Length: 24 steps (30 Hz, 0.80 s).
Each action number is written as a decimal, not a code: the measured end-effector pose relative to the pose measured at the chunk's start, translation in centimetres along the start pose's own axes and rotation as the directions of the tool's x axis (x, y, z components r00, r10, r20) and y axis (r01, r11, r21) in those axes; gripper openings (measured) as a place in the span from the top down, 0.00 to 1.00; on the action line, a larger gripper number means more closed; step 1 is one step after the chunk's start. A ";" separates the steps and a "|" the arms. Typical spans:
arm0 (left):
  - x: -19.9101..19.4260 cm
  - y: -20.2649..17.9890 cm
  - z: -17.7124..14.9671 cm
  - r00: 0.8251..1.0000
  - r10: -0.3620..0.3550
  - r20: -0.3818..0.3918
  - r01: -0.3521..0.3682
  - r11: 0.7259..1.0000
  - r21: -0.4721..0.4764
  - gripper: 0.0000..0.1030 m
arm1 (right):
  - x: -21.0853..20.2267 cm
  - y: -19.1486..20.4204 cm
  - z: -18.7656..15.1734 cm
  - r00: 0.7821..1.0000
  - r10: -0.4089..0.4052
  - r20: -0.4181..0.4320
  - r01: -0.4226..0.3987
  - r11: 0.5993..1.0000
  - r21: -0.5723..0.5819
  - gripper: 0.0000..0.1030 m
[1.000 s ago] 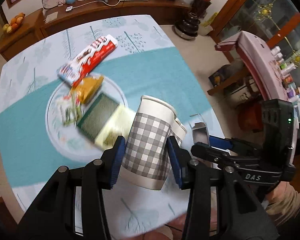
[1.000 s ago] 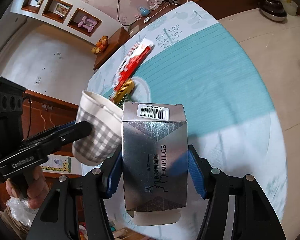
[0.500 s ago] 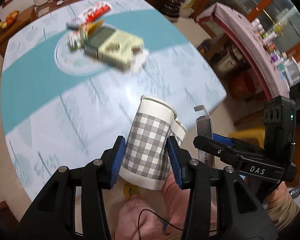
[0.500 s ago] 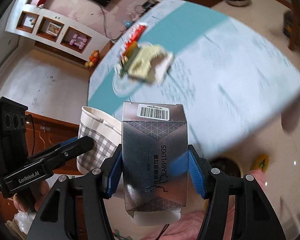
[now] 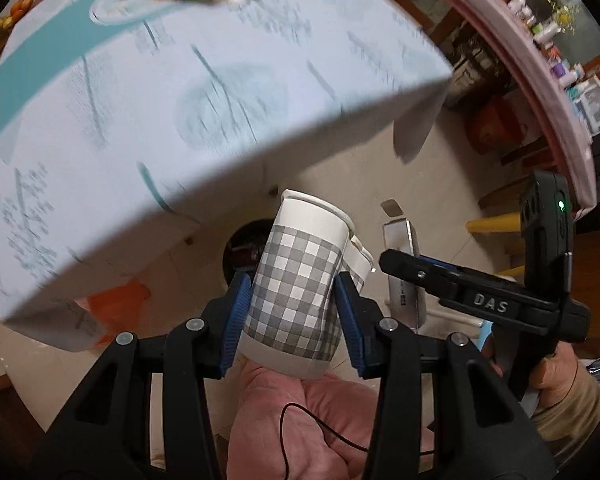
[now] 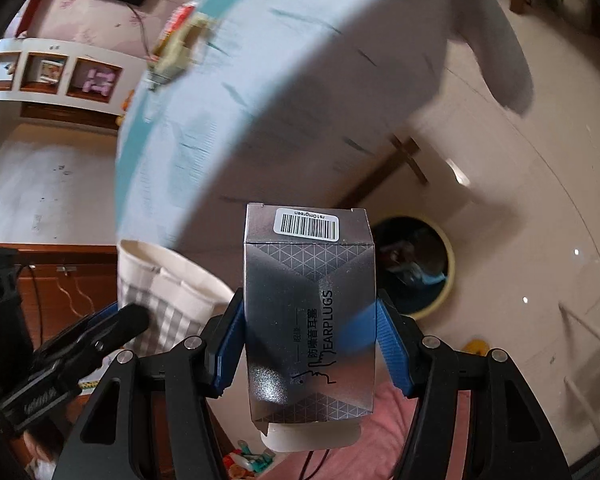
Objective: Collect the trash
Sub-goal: 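Carry the box and cup down over the black bin with both tools, then open both tools to drop the box and cup into the bin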
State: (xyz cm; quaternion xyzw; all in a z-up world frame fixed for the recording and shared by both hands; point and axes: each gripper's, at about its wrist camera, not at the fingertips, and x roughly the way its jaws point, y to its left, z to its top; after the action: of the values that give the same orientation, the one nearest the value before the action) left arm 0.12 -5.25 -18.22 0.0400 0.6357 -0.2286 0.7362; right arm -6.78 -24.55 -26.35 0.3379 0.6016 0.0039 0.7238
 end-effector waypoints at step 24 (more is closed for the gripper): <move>27.4 2.9 -5.6 0.982 0.146 -0.123 -0.144 0.989 0.021 0.54 | 23.4 -14.7 -2.1 0.987 -0.096 -0.129 0.117 0.979 0.168 0.27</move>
State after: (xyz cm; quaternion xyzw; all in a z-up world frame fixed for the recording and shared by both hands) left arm -1.49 -8.57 -46.08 0.1048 0.6743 -0.1752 0.7097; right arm -7.99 -25.20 -54.04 0.3668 0.6594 -0.0674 0.6528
